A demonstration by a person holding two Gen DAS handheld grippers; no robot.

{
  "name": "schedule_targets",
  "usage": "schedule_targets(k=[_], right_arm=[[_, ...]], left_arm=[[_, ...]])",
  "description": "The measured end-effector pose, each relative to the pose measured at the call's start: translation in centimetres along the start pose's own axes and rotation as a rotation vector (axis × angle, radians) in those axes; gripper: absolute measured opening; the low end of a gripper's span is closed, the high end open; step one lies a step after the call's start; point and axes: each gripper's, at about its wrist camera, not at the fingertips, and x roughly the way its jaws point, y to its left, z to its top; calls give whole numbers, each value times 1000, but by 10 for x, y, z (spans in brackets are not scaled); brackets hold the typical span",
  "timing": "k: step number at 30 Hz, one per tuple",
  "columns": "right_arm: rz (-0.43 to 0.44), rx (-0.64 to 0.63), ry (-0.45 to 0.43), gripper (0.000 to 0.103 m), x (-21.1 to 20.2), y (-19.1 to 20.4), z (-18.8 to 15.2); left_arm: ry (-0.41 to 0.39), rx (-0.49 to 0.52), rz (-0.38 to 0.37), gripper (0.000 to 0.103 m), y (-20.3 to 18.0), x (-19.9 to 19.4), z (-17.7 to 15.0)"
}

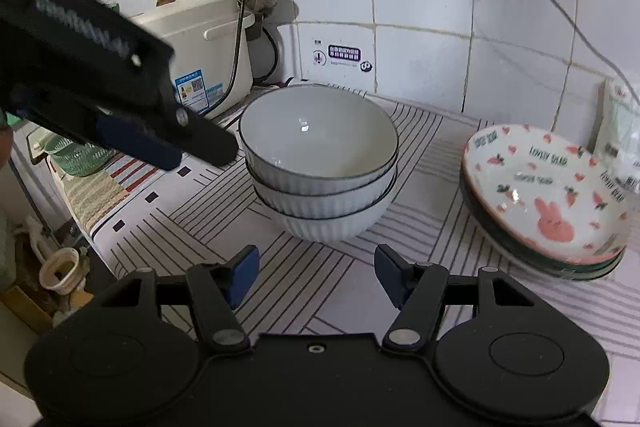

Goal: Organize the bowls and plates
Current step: 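Open both grippers and move them to the rim of the three-bowl stack, then grasp the rim of the nested bowl stack with both grippers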

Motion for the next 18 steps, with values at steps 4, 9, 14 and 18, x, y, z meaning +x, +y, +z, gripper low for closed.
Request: schedule_targets(k=[4,9,14,18], right_arm=[[0,-15,-15,69,12,2,-7],[-3,-62,-7,70,32,1,-11],[-18,-39,12,75,54,-8,-11],[-17,-49,7,89,67,-9,-9]], left_arm=[[-36,-37,-10,49,9,2,7],[-31,-71,-33,50,19,18,20],[15,-124,-62,57,28,47,29],[58,-142,-72,57,32,69,33]])
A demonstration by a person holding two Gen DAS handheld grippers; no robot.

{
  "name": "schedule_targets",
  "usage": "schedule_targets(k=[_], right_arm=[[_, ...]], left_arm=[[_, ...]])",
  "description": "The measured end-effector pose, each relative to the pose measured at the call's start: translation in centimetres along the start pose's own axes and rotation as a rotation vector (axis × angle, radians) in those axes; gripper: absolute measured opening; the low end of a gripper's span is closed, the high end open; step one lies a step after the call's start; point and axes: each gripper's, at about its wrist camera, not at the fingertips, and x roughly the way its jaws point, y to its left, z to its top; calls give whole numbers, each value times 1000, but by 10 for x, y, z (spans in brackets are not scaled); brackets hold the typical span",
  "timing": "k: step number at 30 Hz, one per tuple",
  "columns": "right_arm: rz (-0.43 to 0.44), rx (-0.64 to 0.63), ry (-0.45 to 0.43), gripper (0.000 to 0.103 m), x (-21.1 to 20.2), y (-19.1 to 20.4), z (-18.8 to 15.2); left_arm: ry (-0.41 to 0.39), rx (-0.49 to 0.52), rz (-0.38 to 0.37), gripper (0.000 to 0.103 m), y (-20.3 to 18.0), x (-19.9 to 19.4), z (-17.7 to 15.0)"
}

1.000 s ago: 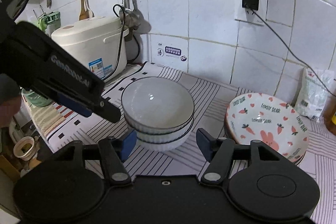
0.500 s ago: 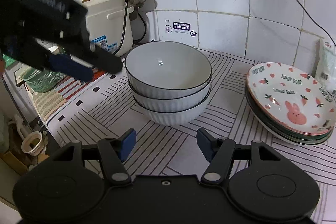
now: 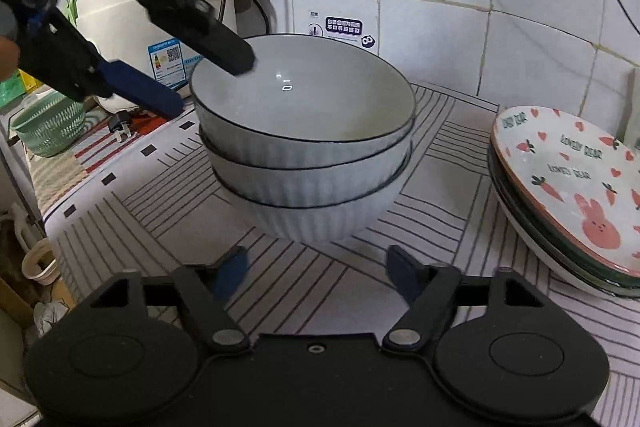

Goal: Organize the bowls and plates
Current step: 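Grasp the rim of the nested bowl stack with both grippers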

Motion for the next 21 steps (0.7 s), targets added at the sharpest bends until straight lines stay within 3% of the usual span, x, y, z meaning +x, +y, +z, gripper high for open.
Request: schedule_targets(k=[10,21], right_arm=[[17,7,-41,90,22,-5,4],[80,-24,-36,95,35,-12,16]], left_arm=[[28,8,-12,57,4,28,3],[21,45,23,47,2,39,2]])
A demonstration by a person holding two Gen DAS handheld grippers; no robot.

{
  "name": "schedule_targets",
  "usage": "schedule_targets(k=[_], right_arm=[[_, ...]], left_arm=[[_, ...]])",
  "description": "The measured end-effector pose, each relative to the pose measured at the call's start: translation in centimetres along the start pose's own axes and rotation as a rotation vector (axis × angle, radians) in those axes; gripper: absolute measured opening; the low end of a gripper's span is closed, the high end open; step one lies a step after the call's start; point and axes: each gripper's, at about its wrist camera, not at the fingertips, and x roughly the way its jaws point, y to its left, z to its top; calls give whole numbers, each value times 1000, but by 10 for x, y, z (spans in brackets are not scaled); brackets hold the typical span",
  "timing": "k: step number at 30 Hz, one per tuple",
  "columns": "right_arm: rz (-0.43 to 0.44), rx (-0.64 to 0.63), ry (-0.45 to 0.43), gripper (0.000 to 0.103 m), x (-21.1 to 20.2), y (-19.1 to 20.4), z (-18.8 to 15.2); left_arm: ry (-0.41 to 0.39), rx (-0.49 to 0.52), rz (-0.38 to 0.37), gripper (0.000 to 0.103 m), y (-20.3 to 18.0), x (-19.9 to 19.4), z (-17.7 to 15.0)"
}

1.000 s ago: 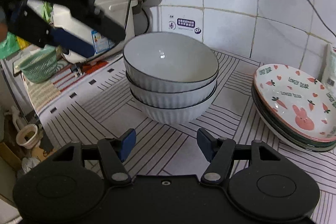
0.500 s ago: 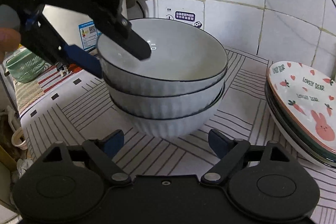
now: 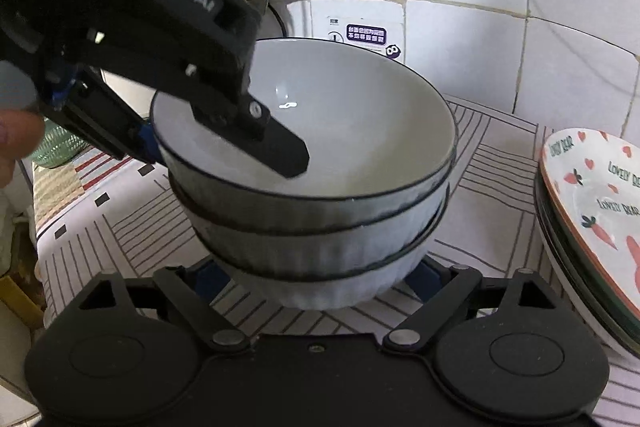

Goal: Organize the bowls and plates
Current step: 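Grasp the rim of the nested bowl stack with both grippers, then lift the bowl stack and carry it over the bunny plate stack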

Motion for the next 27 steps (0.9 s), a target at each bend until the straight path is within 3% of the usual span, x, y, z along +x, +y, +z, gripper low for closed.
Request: schedule_targets(k=[9,15,27], right_arm=[[14,-20,5,99,7,-3,5],[18,-36,14,102,16,-4,11],[14,-60,10,101,14,1,10]], left_arm=[[-29,-33,-13,45,7,5,-6],[-14,-79,-44,51,12,13,-5],[3,-2,-16,51,1,5,-10]])
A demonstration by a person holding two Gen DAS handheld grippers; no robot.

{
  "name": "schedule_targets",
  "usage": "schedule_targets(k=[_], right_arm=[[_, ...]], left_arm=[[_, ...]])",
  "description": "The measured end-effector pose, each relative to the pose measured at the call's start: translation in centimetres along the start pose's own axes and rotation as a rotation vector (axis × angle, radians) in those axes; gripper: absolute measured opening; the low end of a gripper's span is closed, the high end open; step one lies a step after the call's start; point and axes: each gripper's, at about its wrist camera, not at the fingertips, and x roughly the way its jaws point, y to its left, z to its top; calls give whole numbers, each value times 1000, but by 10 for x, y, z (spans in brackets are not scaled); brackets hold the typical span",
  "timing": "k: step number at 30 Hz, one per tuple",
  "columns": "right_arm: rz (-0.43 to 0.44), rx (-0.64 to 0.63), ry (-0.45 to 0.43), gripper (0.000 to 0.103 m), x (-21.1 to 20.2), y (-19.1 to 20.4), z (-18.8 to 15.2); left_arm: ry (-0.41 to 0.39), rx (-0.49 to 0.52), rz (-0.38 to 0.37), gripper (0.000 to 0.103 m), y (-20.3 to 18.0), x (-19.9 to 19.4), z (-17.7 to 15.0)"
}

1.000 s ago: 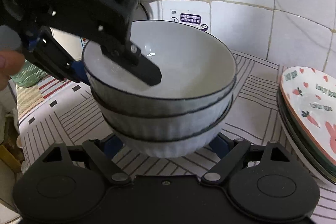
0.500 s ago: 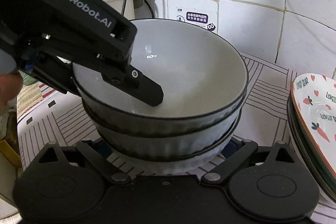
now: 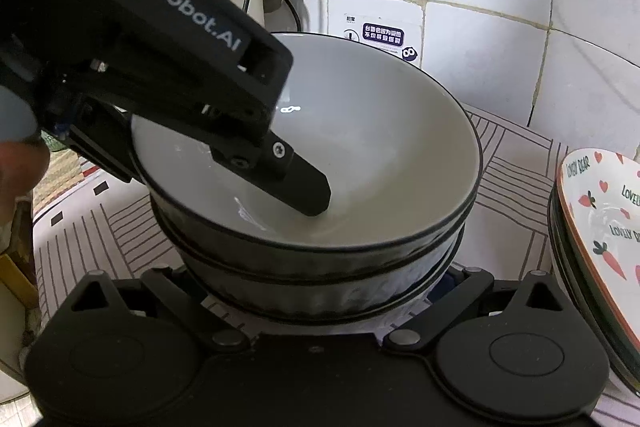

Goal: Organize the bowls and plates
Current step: 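Lift the bowl stack and carry it over the bunny plate stack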

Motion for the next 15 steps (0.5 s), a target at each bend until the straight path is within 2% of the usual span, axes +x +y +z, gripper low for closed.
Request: schedule_targets(k=[8,15], right_arm=[[-38,17,-78,101,-18,-1,-7],[-110,42,-145,101,-44,-9,-10]], left_arm=[[-10,146,5,51,-35,-15,-5],[-12,198,-43,51,-66,-24,-3]])
